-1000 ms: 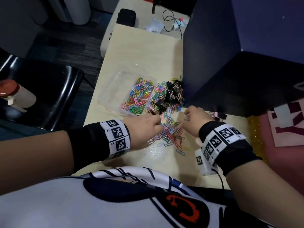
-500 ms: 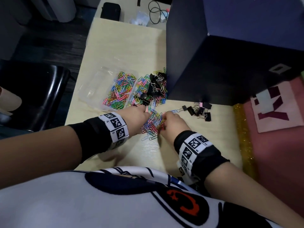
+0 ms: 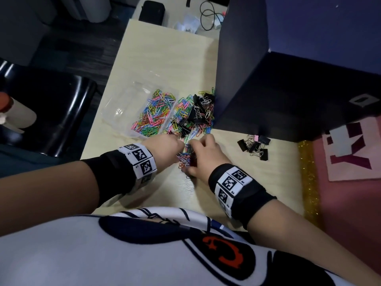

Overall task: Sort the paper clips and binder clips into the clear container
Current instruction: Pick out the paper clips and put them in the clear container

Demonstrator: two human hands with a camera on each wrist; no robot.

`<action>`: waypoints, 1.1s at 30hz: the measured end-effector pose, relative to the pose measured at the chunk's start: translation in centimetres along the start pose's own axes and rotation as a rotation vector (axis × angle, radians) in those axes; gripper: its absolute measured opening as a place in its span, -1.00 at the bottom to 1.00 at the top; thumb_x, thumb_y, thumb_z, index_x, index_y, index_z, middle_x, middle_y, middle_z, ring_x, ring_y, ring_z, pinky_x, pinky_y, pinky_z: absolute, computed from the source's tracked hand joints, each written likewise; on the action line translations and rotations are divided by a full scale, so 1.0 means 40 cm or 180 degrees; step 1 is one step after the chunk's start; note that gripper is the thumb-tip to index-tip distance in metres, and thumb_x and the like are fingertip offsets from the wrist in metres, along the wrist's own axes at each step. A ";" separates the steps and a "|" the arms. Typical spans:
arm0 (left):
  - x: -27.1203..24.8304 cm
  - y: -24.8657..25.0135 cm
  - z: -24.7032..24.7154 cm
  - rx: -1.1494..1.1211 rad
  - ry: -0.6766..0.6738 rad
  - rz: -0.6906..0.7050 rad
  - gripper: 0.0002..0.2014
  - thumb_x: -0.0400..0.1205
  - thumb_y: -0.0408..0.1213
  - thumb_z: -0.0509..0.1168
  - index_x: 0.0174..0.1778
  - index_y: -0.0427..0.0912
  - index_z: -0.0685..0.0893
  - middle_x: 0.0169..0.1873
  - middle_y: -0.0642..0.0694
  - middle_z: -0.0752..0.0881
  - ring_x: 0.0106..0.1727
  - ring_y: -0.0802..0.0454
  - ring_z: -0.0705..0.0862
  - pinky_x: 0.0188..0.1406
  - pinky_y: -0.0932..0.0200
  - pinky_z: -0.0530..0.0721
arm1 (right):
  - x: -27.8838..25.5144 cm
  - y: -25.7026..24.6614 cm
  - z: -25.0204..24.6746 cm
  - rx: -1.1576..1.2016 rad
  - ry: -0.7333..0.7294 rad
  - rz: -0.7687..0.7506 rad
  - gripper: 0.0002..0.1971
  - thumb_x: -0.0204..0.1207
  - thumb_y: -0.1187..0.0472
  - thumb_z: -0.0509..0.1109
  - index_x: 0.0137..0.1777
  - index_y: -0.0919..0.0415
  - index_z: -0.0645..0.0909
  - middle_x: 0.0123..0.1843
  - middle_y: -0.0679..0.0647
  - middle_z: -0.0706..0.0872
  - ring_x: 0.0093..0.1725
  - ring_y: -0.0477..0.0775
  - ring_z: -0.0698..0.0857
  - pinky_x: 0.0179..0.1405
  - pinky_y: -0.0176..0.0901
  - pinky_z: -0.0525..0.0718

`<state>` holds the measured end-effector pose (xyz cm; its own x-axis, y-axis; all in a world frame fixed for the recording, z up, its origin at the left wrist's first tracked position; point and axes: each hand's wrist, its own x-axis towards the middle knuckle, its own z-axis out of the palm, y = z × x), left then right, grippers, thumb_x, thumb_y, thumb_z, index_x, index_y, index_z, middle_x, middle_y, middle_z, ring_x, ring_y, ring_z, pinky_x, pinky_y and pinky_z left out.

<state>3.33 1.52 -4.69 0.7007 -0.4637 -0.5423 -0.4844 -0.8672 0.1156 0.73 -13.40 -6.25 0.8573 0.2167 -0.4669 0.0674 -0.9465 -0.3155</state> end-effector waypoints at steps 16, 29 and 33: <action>-0.049 -0.103 -0.064 -0.1044 0.1102 -0.0083 -0.72 0.57 -0.10 0.37 0.16 -0.09 0.69 0.06 -0.10 0.75 0.12 -0.12 0.67 0.08 0.09 0.55 | 0.047 -0.026 -0.119 0.0134 0.0311 0.0333 -0.83 0.53 0.14 0.44 0.10 0.07 0.69 0.12 0.11 0.68 0.09 0.13 0.63 -0.02 -0.21 0.50; -0.078 -0.248 -0.054 -0.1832 0.1220 -0.0731 -0.62 0.55 -0.20 0.41 0.30 -0.08 0.62 -0.03 -0.02 0.80 0.08 0.00 0.72 0.21 0.13 0.60 | 0.207 -0.210 -0.153 0.1717 0.0730 0.0229 -0.71 0.49 0.03 0.42 0.18 0.09 0.65 -0.02 0.01 0.74 0.04 0.16 0.76 0.17 0.11 0.70; -0.084 -0.246 -0.037 -0.1343 0.1189 -0.0511 -0.65 0.60 -0.12 0.32 0.30 -0.09 0.60 0.06 -0.09 0.72 0.12 -0.11 0.66 0.17 0.06 0.58 | 0.205 -0.193 -0.162 0.1454 0.0808 0.0370 -0.76 0.57 0.14 0.27 0.20 0.10 0.61 0.07 0.07 0.74 0.07 0.19 0.74 0.19 0.12 0.68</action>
<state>6.51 11.35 -2.77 0.9224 -0.2866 -0.2591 -0.1600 -0.8937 0.4191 10.53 -5.87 -2.28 0.9462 -0.0015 -0.3235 -0.2157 -0.7481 -0.6275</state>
